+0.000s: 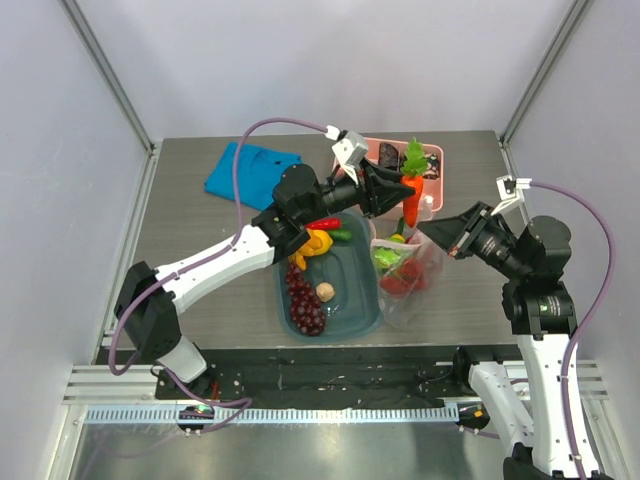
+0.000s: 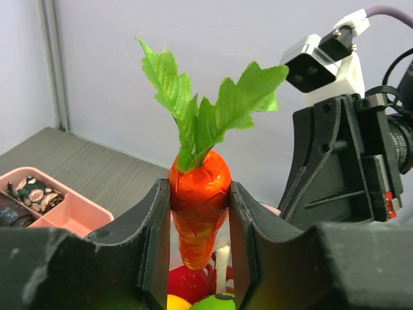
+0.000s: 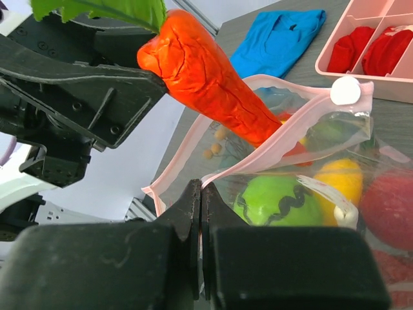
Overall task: Place the food in the zip-top bag and seal the zipper
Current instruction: Place the fake vegetable in the zipper food storage bag.
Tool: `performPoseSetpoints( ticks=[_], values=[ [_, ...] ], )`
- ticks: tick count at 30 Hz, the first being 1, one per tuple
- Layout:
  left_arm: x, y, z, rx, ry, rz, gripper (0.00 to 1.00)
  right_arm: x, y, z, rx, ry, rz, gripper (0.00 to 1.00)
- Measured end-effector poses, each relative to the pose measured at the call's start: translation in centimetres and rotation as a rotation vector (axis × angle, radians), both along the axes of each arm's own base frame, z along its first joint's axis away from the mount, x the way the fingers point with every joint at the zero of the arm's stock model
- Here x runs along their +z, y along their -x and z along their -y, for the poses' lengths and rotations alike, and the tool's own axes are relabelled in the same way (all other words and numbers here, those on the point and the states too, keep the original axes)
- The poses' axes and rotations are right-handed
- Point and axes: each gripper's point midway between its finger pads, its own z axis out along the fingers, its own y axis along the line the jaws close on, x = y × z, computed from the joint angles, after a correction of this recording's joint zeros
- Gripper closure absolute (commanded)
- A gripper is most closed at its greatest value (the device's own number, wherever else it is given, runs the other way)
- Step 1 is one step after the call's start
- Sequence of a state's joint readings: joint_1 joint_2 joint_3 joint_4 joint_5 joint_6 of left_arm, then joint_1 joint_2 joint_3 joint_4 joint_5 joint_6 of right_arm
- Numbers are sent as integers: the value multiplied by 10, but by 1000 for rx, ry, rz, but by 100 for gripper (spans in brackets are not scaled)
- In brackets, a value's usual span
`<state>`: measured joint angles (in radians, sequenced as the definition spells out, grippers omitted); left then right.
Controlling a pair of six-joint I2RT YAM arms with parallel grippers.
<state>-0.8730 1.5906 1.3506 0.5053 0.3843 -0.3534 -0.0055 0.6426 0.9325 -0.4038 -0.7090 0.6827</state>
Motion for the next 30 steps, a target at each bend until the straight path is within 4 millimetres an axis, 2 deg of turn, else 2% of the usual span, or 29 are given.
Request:
performPoseSetpoints(
  ticks=[9, 11, 12, 13, 15, 16, 17, 19, 22, 30],
  values=[
    [2, -6, -2, 32, 22, -34, 98, 13, -2, -2, -4, -48, 15, 99],
    [1, -5, -1, 26, 26, -55, 74, 13, -3, -2, -4, -53, 13, 99],
    [0, -4, -1, 22, 26, -64, 59, 14, -3, -2, -5, -55, 14, 99],
    [-3, -2, -1, 14, 22, -73, 38, 15, -3, -2, -4, -56, 16, 99],
    [-10, 2, -2, -2, 7, -90, 25, 17, -4, -2, -4, -59, 20, 99],
    [-15, 5, -4, -10, -5, -102, 8, 18, -5, -2, -3, -59, 25, 99],
    [-19, 8, -6, -18, -18, -110, 3, 19, -5, -2, -2, -59, 30, 99],
    [-22, 13, -11, -36, -45, -118, 0, 19, -4, -2, 1, -58, 35, 99],
    [-15, 19, -25, -45, -74, -103, 0, 21, -3, -3, 14, -45, 50, 99],
    [40, 25, -93, -24, -174, 119, 2, 34, 5, -6, 80, 69, 161, 99]
  ],
)
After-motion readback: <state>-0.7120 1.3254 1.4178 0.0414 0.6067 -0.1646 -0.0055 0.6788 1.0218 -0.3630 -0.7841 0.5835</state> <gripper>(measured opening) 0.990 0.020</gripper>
